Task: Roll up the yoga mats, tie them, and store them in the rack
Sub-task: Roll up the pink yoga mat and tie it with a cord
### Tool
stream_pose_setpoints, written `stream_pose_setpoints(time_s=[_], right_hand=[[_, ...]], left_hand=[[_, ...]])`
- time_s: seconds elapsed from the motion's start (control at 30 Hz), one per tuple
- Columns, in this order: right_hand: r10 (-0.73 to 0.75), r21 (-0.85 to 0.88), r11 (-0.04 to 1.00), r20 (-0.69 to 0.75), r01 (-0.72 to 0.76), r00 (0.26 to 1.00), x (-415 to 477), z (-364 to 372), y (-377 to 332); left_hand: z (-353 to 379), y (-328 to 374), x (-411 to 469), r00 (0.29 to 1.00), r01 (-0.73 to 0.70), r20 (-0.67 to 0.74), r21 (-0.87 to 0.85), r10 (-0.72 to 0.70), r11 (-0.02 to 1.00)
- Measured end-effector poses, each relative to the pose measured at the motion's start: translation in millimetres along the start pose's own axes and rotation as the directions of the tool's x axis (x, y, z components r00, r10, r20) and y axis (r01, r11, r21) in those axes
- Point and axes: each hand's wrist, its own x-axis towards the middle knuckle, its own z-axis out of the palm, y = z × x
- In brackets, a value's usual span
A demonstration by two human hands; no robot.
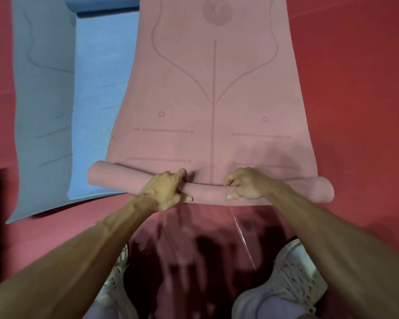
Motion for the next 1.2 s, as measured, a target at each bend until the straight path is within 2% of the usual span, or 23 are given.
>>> stream_pose_setpoints(time_s=[0.1,0.23,0.33,0.4,0.47,0.57,0.67,0.73,0.9,1.07,1.2], right_hand=[[0.006,-0.013,1.000,-0.005,-0.006,1.000,1,9,-1],[0.002,-0.053,0.999,-0.096,-0.008,0.995,10,27,5],[0.026,0.051,0.999,-0.178,-0.017,0.984,16,32,11],[0.017,0.084,0.996,-0.273,0.006,0.962,17,37,13],[-0.029,-0.006,1.000,-0.414,0.029,0.910,17,46,12],[-0.173,-0.118,0.985,-0.593,0.128,0.787,15,67,12],[-0.238,-0.223,0.968,-0.691,0.111,0.682,2,86,9],[-0.248,-0.250,0.964,-0.715,0.091,0.654,-7,94,7],[-0.225,-0.320,0.947,-0.600,0.028,0.768,-13,107,11],[-0.213,-0.271,0.961,-0.620,0.049,0.755,-3,95,9],[-0.163,-0.153,0.985,-0.635,0.084,0.755,6,86,11]], left_hand=[[7,-1,1,1.000,0.019,0.002,-0.019,-0.019,1.000],[26,-5,12,1.000,0.004,-0.009,-0.089,-0.005,0.996],[32,-9,24,0.997,-0.004,-0.073,-0.181,-0.009,0.983],[34,-10,32,0.996,-0.002,-0.084,-0.113,-0.008,0.994],[31,-8,39,0.997,0.014,-0.072,-0.073,-0.020,0.997],[27,-7,46,0.998,0.031,-0.054,-0.129,-0.038,0.991],[30,-9,50,0.996,0.034,-0.081,-0.116,-0.044,0.993],[32,-9,51,0.992,0.043,-0.109,-0.134,-0.058,0.990],[30,-7,49,0.991,0.033,-0.122,-0.156,-0.053,0.987],[32,-9,45,0.985,0.046,-0.155,-0.164,-0.071,0.985],[30,-10,42,0.972,-0.019,-0.233,-0.038,0.010,0.999]])
